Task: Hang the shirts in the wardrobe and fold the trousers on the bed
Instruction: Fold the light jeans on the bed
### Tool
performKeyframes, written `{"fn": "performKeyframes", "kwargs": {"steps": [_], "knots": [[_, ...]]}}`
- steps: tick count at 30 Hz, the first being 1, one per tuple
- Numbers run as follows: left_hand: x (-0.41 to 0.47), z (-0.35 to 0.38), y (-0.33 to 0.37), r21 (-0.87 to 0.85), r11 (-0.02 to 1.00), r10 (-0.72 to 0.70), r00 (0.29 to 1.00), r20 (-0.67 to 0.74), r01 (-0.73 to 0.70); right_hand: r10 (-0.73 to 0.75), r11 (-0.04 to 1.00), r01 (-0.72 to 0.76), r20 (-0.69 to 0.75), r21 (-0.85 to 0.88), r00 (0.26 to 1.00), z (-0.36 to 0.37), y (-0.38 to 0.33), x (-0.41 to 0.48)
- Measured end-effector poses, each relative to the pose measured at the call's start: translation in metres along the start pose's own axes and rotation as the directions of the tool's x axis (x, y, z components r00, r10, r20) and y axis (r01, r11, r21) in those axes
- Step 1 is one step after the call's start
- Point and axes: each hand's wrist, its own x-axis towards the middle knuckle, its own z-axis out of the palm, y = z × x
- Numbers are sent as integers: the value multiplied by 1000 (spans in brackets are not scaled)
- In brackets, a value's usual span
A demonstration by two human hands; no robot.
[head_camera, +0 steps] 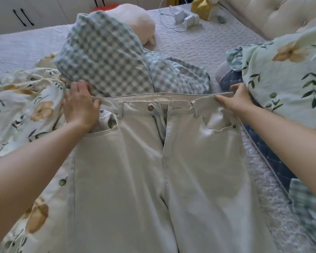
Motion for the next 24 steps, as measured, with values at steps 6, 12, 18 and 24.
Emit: {"fn": "performKeyframes", "kwargs": {"steps": [6, 12, 18, 24], "knots": [[-85, 37, 63, -37, 637, 770, 638, -22, -770, 205, 918, -255, 189, 305, 961, 10, 29, 5], [-104, 95, 61, 115, 556, 748, 556, 362, -823, 343, 824, -487, 430, 289, 835, 24, 65, -17], [-98, 108, 68, 110, 655, 614, 611, 500, -748, 283, 799, -484, 487, 357, 826, 21, 98, -57], [-90, 85, 93, 106, 732, 408, 558, 723, -673, 98, 891, -262, 406, 370, 909, -10, 83, -113]]}}
